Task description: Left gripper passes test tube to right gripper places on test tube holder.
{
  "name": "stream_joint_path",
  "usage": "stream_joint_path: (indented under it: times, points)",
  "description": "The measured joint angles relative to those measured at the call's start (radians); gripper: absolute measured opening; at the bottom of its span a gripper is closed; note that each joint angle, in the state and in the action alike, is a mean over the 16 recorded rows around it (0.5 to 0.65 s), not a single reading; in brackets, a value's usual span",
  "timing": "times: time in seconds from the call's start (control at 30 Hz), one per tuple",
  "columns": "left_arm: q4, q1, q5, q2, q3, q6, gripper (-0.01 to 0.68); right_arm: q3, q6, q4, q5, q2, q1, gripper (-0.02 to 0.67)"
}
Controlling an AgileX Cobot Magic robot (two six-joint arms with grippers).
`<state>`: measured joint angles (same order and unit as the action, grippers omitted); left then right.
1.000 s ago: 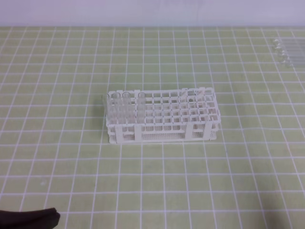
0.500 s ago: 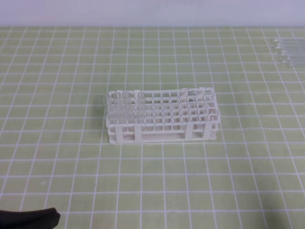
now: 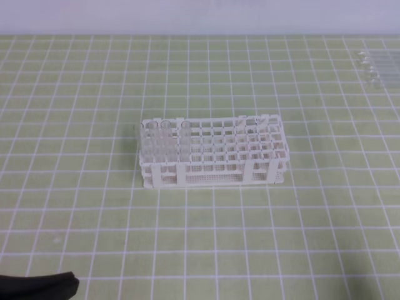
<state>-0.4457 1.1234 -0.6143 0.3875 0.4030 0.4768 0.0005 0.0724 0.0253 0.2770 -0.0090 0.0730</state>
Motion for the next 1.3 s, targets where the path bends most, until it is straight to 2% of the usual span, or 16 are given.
stream_joint_path:
  times: [0.17,0.23,0.5,0.7,0.77,1.07,1.3]
  points:
    - [0.018,-0.104,0.101,-0.006,0.000,-0.015,-0.002,0.000,0.000,0.000,0.000,0.000,0.000,-0.018]
    - [0.043,-0.180,0.172,-0.008,-0.003,-0.043,-0.002,0.000,0.000,0.000,0.001,0.000,0.000,-0.018]
    - [0.172,-0.599,0.520,-0.041,-0.061,-0.162,-0.002,0.000,0.000,0.000,0.001,0.000,0.000,-0.018]
    - [0.267,-0.867,0.619,-0.111,-0.138,-0.247,-0.002,0.000,0.000,0.000,0.001,0.000,0.000,-0.018]
    - [0.282,-0.934,0.611,-0.148,-0.170,-0.254,-0.002,0.000,0.000,0.000,0.001,0.000,0.000,-0.018]
    - [0.322,-1.121,0.444,-0.326,-0.301,-0.290,-0.002,0.000,0.000,0.000,0.001,0.000,0.000,-0.018]
    - [0.359,-1.185,0.358,-0.402,-0.380,-0.343,-0.002,0.000,0.000,0.000,0.001,0.000,0.000,-0.018]
